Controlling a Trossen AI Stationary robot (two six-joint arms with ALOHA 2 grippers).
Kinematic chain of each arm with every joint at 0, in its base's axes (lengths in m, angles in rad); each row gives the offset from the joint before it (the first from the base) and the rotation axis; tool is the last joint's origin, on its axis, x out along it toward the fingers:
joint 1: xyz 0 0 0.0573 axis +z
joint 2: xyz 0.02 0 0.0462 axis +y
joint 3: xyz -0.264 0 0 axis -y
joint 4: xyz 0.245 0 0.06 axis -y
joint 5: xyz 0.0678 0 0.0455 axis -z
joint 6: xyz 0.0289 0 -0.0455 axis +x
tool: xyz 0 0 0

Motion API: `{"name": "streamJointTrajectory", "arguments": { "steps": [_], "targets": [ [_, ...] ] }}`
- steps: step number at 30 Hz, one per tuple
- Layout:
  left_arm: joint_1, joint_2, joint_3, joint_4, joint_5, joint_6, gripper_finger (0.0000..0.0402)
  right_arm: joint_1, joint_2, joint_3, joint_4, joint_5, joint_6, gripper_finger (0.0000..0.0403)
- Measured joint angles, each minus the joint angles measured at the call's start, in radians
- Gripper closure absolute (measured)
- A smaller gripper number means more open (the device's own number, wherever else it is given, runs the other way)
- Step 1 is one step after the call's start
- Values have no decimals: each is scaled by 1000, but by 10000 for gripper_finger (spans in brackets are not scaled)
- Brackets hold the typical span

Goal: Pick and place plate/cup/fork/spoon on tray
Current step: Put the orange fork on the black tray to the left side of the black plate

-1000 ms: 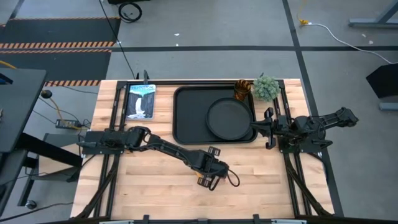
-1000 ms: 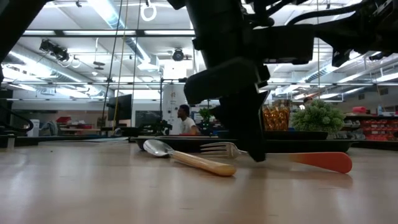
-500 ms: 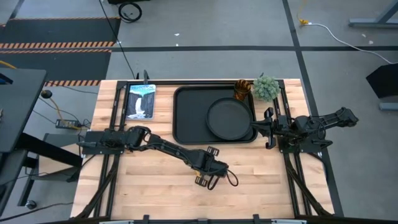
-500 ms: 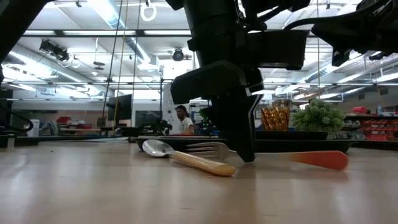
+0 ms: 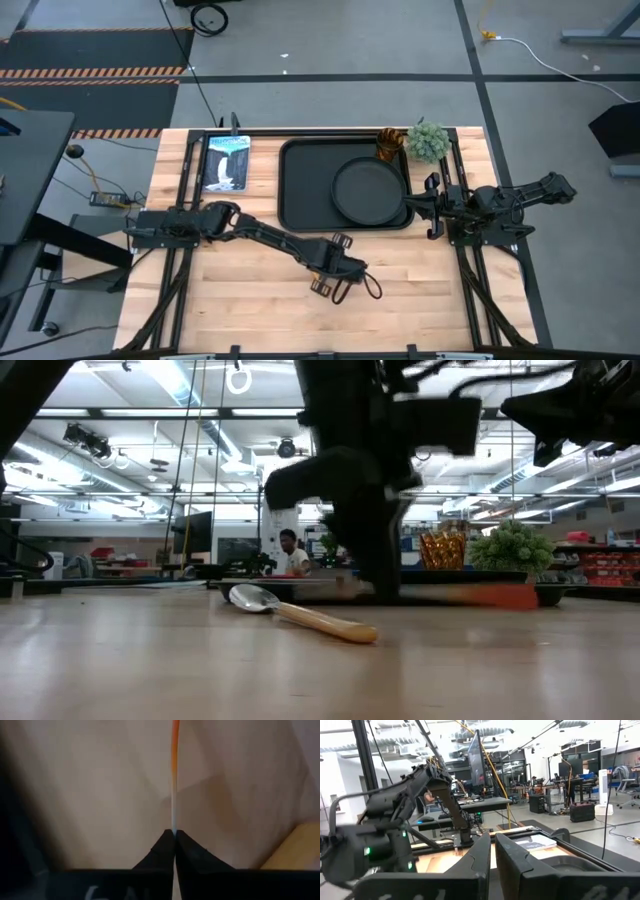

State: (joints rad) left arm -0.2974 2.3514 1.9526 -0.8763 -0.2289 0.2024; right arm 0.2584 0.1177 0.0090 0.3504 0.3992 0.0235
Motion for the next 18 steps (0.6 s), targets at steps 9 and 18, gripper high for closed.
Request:
{"name": "streamJointTrajectory", "arguments": {
  "steps": [9, 18],
  "targets": [
    [52, -46, 103, -312, -205, 324, 398, 0, 4, -1, 10, 0, 0, 369],
    [212, -46, 130, -500, -199, 684, 398, 0, 6, -1, 18, -1, 0, 369]
  ]
}}
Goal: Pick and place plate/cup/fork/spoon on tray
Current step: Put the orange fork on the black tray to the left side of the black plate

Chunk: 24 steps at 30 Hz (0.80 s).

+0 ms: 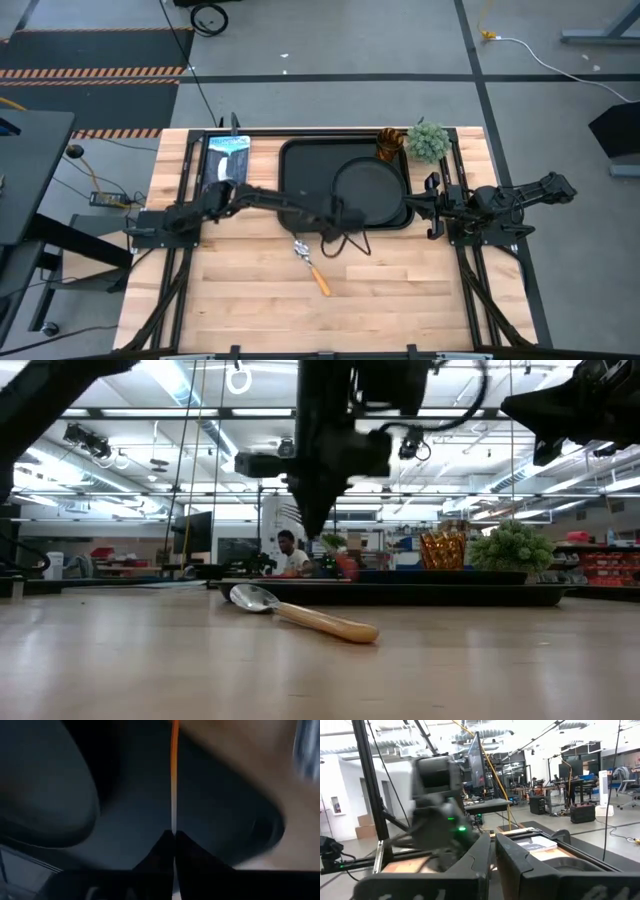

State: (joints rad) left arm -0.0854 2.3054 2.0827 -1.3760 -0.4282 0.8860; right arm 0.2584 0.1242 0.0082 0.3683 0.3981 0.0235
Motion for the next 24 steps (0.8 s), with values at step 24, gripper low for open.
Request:
{"name": "streamJointTrajectory", "arguments": {
  "steps": [24],
  "targets": [
    [330, 52, -2, 55, 222, 677, 397, 0, 0, 0, 0, 1, 0, 369]
  ]
}}
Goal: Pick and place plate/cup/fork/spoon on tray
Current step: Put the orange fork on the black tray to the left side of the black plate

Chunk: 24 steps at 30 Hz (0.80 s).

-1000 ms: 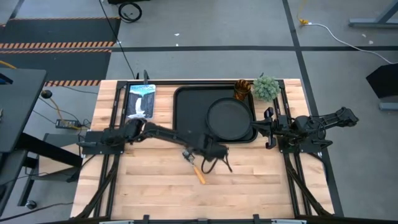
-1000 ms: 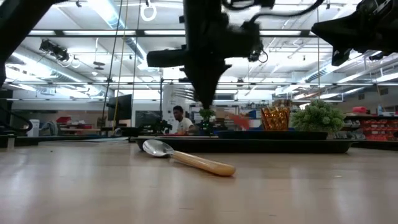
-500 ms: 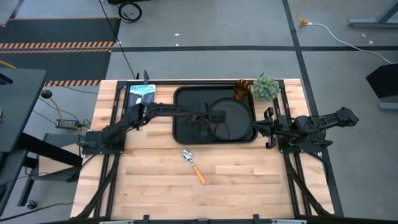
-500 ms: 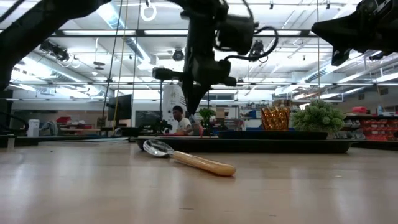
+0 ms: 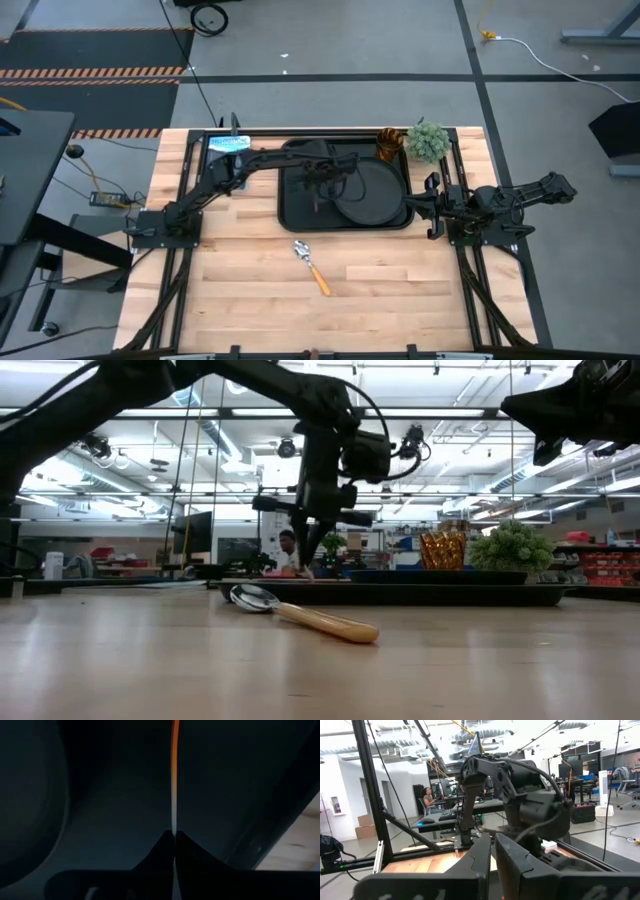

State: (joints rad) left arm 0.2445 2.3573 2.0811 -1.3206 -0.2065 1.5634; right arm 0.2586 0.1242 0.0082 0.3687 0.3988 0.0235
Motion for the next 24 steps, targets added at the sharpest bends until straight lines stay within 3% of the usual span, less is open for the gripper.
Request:
{"name": "streamJointTrajectory", "arguments": {
  "steps": [5, 24],
  "targets": [
    [5, 13, 0, -1, -11, 56, 396, 0, 0, 0, 0, 0, 0, 369],
    [5, 13, 0, -5, 65, 29, 396, 0, 0, 0, 0, 0, 0, 369]
  ]
}}
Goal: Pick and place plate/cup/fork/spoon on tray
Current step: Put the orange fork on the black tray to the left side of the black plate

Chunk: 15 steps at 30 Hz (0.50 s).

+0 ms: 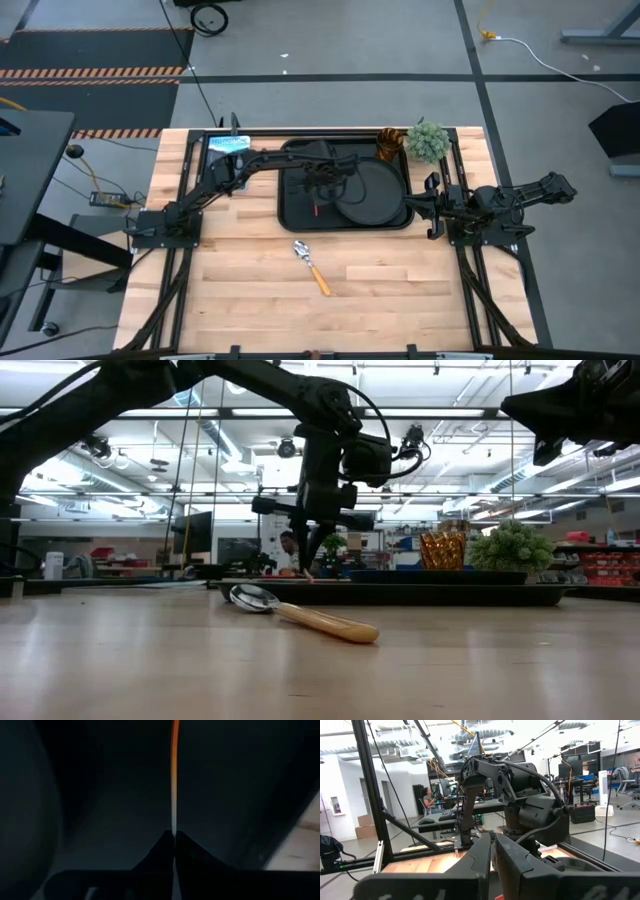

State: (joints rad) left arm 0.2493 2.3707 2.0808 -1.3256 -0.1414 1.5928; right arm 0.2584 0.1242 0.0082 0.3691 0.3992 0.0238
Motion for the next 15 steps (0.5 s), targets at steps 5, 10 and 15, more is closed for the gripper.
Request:
{"name": "streamJointTrajectory", "arguments": {
  "steps": [5, 10, 15],
  "targets": [
    [-8, 0, 0, 71, 8, 1, 376, 0, 0, 0, 0, 0, 0, 369],
    [-12, -1, -23, 105, 38, 16, 344, 0, 0, 0, 0, 0, 0, 369],
    [-13, 0, -80, 140, 31, 9, 332, 0, 0, 0, 0, 0, 0, 369]
  ]
}}
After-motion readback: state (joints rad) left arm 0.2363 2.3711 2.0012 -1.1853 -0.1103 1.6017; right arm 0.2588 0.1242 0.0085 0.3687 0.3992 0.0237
